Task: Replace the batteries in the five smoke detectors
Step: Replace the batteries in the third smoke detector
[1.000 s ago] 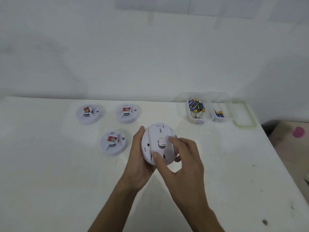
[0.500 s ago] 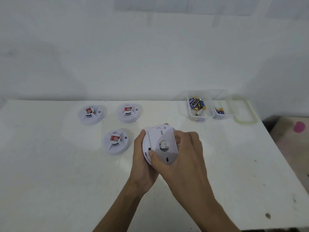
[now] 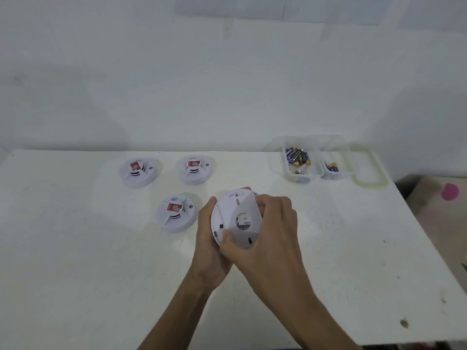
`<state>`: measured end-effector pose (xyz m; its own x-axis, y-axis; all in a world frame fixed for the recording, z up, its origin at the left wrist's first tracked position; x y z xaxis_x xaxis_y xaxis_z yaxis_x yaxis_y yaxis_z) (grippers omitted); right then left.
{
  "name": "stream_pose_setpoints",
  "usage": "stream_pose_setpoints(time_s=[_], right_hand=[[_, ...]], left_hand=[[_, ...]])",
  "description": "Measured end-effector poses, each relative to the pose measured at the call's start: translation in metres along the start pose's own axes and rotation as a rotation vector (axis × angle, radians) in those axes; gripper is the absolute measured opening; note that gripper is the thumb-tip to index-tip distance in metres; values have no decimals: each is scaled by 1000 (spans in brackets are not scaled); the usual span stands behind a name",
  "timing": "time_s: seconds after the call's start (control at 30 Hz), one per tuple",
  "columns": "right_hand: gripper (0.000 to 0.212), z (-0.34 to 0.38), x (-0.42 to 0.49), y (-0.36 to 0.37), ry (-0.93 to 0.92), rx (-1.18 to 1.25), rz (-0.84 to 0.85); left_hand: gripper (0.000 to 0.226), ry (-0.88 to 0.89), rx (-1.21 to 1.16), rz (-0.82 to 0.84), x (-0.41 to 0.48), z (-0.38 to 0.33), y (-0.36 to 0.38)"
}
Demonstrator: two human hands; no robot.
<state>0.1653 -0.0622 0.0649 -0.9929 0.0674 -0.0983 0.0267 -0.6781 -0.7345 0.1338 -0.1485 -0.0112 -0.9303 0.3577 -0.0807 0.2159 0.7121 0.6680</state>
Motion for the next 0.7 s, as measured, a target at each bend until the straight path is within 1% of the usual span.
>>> stream_pose_setpoints(time_s=[0.03,0.07,0.13,0.17,0.2,0.23,0.27,0.33,0.37,0.43,0.53,0.6,0.67,0.7], right_hand=[[72,-1,0,-1,-1,1,-4],[73,-1,-1,-1,-1,1,-8],[77,-1,-2,-1,-7,-16,-29],[82,-2,-2,-1,-10,-23,-41],[85,-3,-1,-1,-3,-22,-41],[87,-4,-1,-1,13,-18,-27],[85,-6,0,-1,33,-10,-1],[77,-8,1,-2,48,3,17],[75,-8,1,-3,51,-3,14],[74,-6,1,-3,55,-13,2],[73,-5,1,0,54,1,-25],[72,-1,0,-2,19,-34,-101],[73,6,-3,-7,-54,-121,-249],[73,7,-4,-9,-76,-126,-290]], left_hand=[[60,0,-8,-2,0,0,-1],[42,-2,-29,-14,0,-1,1],[48,-18,-25,-5,1,1,0],[45,-24,-7,7,2,1,0],[44,-40,-5,3,2,-1,2],[48,-39,11,-29,2,0,-2],[54,-49,13,-60,1,2,-4],[66,-43,20,-60,1,3,-1],[66,-36,19,-48,2,4,0],[54,-36,7,-10,2,3,4],[52,-29,16,17,3,1,8],[51,-3,27,31,4,-3,12],[49,15,16,1,5,-1,9],[47,24,1,-6,5,-1,9]])
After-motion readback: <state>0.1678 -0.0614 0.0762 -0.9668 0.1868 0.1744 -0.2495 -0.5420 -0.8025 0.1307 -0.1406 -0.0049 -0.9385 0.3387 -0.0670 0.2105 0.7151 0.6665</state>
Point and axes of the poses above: each hand's wrist, its own x-axis towards the middle knuckle, its own y-axis out of the palm, z = x × y, the point moved 7 cm from there along x, towards the middle knuckle, and after that the axes turned 10 degrees about z, right-handed, at the moved point
